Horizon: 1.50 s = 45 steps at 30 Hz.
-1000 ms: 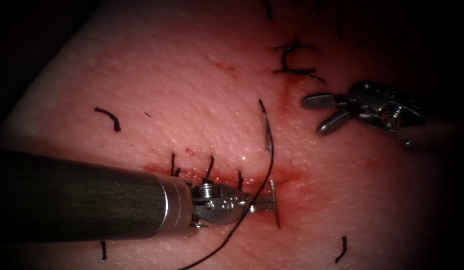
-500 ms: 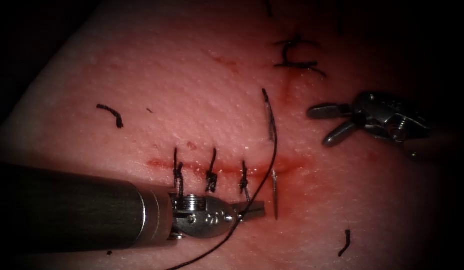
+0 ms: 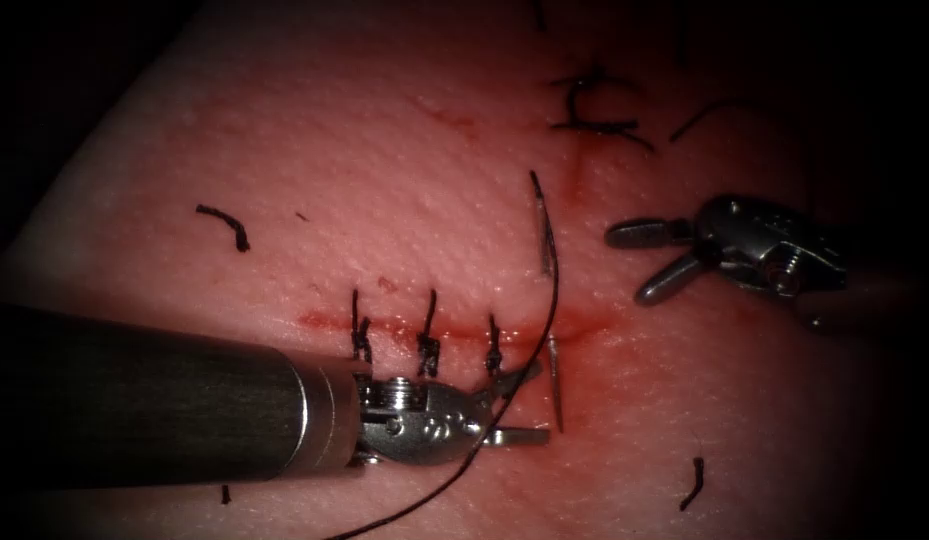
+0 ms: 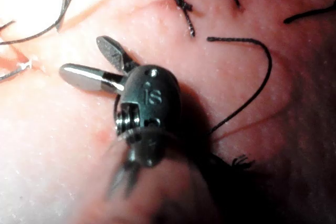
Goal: Wound Closure
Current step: Use the left gripper to pull the needle through the wound
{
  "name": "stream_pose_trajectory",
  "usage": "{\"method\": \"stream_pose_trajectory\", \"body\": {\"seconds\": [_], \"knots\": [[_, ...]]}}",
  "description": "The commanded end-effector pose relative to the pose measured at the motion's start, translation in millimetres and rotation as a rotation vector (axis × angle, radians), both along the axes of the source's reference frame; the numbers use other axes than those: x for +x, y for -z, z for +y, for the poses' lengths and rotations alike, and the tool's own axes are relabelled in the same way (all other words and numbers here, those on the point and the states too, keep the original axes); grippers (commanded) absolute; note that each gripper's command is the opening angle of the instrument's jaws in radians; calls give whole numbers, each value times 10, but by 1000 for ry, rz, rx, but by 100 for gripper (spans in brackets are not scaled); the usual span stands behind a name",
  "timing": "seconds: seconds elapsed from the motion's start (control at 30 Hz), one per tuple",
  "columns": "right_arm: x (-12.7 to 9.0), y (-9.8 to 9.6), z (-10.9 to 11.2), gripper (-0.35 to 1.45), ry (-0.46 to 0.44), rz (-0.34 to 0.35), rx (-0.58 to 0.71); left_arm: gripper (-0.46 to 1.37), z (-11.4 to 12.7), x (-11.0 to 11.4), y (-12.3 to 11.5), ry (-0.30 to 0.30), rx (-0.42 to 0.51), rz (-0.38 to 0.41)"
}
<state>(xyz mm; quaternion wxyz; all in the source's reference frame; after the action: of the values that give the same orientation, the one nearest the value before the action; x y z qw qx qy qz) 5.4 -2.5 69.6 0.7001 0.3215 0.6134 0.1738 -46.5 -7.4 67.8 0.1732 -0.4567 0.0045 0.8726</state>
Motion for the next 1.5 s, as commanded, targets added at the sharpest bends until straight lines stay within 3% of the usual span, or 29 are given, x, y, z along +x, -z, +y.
{"method": "stream_pose_trajectory", "body": {"seconds": [0.03,0.27,0.57,1.0,1.1,1.13,1.23,1.5], "knots": [[0,-1,0,114,2,0,-1,59,2,0,0,-4,-9,-15],[-1,-7,-4,113,3,0,-8,80,13,-7,-6,-50,-39,-97],[-5,-8,-10,111,4,0,0,87,23,-25,-23,-84,-64,-129],[-6,-9,-14,105,-3,4,22,41,22,-24,-52,-82,-8,-137],[-7,-9,-15,103,-6,4,28,-30,20,-20,-55,-82,42,-131],[-7,-9,-15,102,-6,4,28,-35,20,-19,-56,-77,59,-133],[-6,-8,-16,99,-10,8,29,-35,21,-17,-57,-54,110,-146],[-6,-5,-20,92,-18,14,49,-35,26,-12,-54,32,360,-227]]}}
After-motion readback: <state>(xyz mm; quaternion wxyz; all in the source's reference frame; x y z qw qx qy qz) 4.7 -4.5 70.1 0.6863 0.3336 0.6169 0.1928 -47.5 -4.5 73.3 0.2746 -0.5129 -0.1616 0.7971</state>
